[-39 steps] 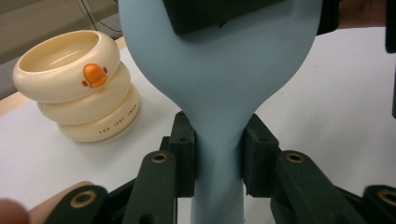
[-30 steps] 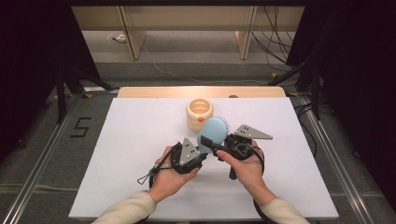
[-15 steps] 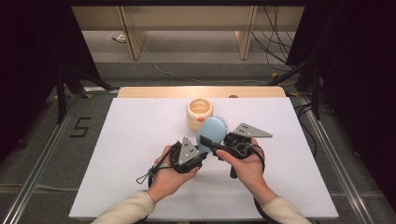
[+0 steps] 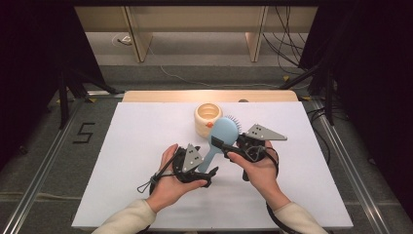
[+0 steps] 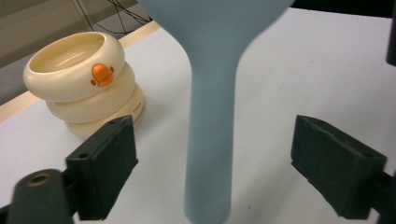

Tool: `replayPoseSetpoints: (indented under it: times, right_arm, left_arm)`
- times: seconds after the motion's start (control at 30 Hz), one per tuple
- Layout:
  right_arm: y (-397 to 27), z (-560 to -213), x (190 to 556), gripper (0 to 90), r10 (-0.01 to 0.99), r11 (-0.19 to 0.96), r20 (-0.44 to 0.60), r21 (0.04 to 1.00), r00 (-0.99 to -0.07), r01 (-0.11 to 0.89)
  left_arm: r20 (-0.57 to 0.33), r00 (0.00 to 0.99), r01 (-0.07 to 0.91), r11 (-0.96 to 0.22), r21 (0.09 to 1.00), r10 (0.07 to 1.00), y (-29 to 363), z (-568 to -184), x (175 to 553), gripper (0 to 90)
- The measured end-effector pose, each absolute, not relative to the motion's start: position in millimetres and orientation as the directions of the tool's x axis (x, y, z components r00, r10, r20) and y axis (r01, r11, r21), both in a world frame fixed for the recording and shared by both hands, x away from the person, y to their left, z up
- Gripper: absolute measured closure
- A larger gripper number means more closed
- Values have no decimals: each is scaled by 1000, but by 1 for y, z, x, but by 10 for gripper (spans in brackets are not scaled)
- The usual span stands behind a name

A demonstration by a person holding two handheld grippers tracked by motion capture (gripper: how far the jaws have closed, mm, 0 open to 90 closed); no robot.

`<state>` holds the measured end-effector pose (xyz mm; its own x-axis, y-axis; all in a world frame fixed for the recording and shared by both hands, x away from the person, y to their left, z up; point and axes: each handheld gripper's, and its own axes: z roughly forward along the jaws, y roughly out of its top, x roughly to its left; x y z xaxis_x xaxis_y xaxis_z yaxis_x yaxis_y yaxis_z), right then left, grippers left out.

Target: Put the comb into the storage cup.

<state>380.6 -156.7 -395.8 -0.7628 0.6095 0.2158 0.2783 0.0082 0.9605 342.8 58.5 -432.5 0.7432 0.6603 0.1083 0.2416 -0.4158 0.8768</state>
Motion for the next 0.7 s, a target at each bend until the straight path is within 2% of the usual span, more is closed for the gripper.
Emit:
replayPoseSetpoints:
  times: [0.07,0.2,0.7]
  right_arm:
    - [-158,-394,380,517,616,12,206,963,-761,270]
    - [-160,-390,381,516,620,16,190,967,-761,255]
    - [-164,-384,386,514,633,49,153,970,-759,237]
  left_arm:
    - [120,741,244,-431,869,661,62,-434,341,42]
    - [135,746,232,-445,865,652,70,-436,340,0]
    - [131,736,233,-430,872,664,99,-447,334,0]
